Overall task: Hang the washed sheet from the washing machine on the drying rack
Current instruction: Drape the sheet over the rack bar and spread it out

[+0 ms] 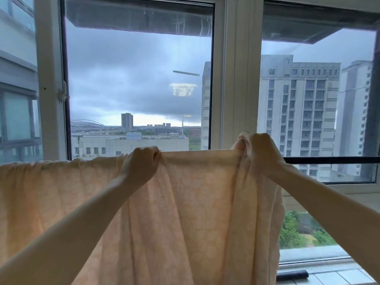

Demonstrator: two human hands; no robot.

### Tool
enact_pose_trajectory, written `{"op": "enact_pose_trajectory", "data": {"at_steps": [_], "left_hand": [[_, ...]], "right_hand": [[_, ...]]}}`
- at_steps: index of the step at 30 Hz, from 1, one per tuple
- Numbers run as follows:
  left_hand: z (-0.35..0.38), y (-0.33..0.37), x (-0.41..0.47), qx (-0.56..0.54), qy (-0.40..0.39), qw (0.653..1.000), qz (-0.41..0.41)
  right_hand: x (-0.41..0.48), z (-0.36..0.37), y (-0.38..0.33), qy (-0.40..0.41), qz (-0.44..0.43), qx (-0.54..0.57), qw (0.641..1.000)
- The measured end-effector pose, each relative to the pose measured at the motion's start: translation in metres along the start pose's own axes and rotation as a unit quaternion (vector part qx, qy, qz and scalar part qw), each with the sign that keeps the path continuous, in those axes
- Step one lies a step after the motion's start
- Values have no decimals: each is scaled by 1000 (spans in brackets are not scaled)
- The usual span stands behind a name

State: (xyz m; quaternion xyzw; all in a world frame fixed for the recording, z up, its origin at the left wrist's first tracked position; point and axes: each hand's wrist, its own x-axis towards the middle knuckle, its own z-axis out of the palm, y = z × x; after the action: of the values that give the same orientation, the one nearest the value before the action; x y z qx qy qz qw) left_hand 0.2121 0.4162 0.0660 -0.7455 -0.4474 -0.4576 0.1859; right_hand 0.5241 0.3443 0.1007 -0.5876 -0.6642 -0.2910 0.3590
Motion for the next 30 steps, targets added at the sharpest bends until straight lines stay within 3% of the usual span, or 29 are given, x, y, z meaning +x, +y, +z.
{"op": "enact_pose_trajectory", "data": {"at_steps": [3, 6, 12, 16, 22, 30], "left_hand": [[-1, 5, -1, 18, -21, 999, -39], [2, 22, 2, -46, -26, 998, -39], [23, 81, 2, -86, -21, 990, 105], [46, 100, 3, -90, -31, 985, 147], [60, 109, -3, -69, 49, 992, 98], [64, 118, -2, -67, 75, 995, 17]], "right_hand": [[-4, 2, -4, -14, 18, -15, 1000], [-9, 3, -11, -37, 18, -27, 999], [-19, -1, -20, -53, -1, -7, 999], [-25, 2, -18, -40, -4, -19, 999], [-32, 7, -8, -54, 22, -32, 998], [-26, 5, 5, -57, -15, -71, 996]]}}
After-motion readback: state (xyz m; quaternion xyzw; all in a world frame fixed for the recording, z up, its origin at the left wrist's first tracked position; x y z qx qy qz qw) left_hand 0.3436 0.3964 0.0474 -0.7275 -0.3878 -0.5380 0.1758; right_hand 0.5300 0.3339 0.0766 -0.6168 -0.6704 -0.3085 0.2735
